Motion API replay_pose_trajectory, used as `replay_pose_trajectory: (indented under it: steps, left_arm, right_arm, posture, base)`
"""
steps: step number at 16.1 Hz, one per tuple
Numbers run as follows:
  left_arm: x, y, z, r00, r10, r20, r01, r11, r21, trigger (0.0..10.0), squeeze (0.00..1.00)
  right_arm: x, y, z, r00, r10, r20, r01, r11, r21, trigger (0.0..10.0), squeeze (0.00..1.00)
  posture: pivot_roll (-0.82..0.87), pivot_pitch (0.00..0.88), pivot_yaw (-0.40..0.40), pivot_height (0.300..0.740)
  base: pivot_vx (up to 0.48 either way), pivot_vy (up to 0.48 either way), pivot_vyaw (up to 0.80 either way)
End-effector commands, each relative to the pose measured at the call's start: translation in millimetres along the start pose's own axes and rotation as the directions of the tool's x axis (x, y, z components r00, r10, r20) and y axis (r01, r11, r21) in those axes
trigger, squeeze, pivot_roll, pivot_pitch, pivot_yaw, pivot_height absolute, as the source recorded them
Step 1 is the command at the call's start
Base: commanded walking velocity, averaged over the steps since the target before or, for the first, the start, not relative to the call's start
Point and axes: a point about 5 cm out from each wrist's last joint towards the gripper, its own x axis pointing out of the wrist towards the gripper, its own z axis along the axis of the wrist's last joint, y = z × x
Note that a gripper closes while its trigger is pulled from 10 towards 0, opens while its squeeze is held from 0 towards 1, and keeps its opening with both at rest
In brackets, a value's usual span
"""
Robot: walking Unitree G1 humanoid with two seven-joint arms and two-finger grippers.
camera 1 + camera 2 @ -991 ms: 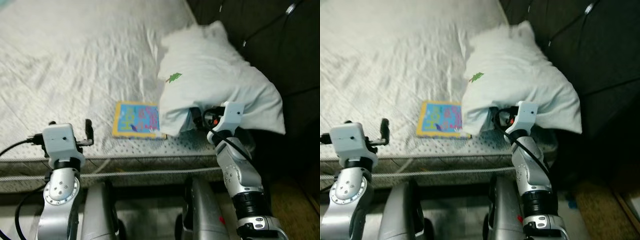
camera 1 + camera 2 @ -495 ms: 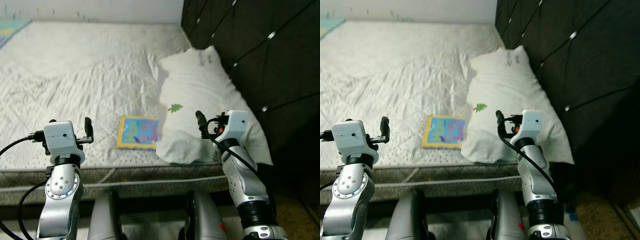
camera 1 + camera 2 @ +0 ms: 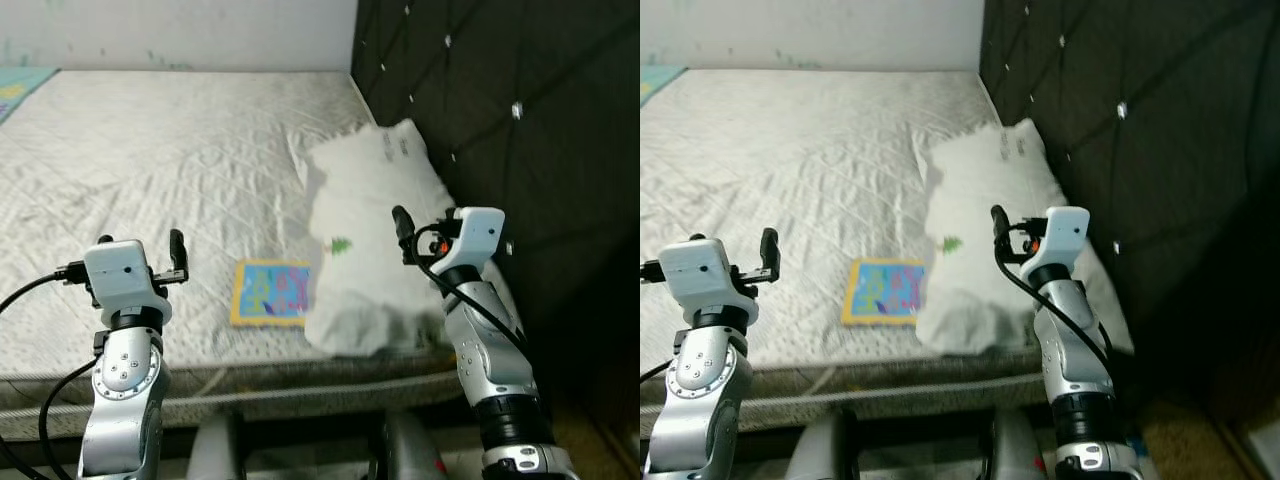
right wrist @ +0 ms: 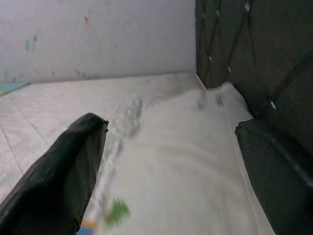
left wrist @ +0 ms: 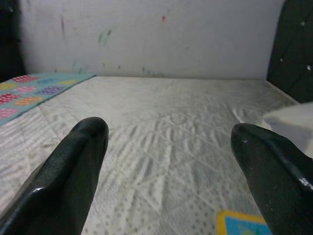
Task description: Clean up the room
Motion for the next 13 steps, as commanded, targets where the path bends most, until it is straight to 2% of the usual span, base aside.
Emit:
replay_pose_trajectory:
  steps: [1, 3, 5, 6, 7, 10, 13]
  left_arm:
    - [0.4, -2.4, 4.6, 1.0, 0.004, 0.025, -0.004, 1.0, -0.001, 10.0, 0.0]
    - [0.9, -4.3, -0.9, 1.0, 0.015, 0.022, -0.015, 0.999, 0.029, 10.0, 0.0]
    - [0.8, -6.6, -2.6, 1.0, -0.016, 0.026, 0.015, 1.0, 0.02, 10.0, 0.0]
    - [0.4, -8.4, -4.6, 0.999, -0.04, 0.021, 0.04, 0.999, 0.028, 10.0, 0.0]
    - [-0.3, -12.2, -6.5, 0.997, -0.08, 0.009, 0.08, 0.997, -0.008, 10.0, 0.0]
    - [-4.1, -14.0, -4.2, 0.994, -0.113, 0.0, 0.113, 0.993, -0.02, 10.0, 0.0]
    - [-10.6, -12.8, -12.2, 0.992, -0.119, -0.036, 0.117, 0.992, -0.044, 10.0, 0.0]
  right_arm:
    - [6.0, 2.6, 10.6, 0.999, 0.006, 0.031, -0.006, 1.0, 0.009, 10.0, 0.0]
    - [5.4, 0.8, 9.2, 0.999, -0.007, 0.038, 0.006, 1.0, 0.009, 10.0, 0.0]
    - [2.5, -1.8, 10.2, 0.998, -0.032, 0.05, 0.031, 0.999, 0.017, 10.0, 0.0]
    - [0.0, -2.4, 8.1, 0.998, -0.043, 0.048, 0.043, 0.999, 0.017, 10.0, 0.0]
    - [-4.2, -2.6, 3.8, 0.998, -0.058, 0.038, 0.057, 0.998, 0.016, 10.0, 0.0]
    - [-12.7, -1.8, 1.5, 0.997, -0.07, 0.029, 0.069, 0.998, 0.013, 10.0, 0.0]
    - [-21.1, -6.3, -7.3, 0.994, -0.111, -0.008, 0.111, 0.994, 0.016, 10.0, 0.0]
  posture:
    - [0.08, 0.0, -0.033, 0.695]
    - [0.07, 0.0, -0.026, 0.719]
    - [0.06, 0.0, -0.011, 0.738]
    - [0.06, 0.0, -0.001, 0.74]
    - [0.06, 0.0, 0.006, 0.74]
    - [0.04, 0.0, 0.011, 0.74]
    - [0.04, 0.0, 0.006, 0.74]
  base:
    - [0.0, 0.0, 0.0]
    - [0.0, 0.0, 0.0]
    - [0.0, 0.0, 0.0]
    - [0.0, 0.0, 0.0]
    - [0.0, 0.0, 0.0]
    - [0.0, 0.0, 0.0]
    - [0.0, 0.0, 0.0]
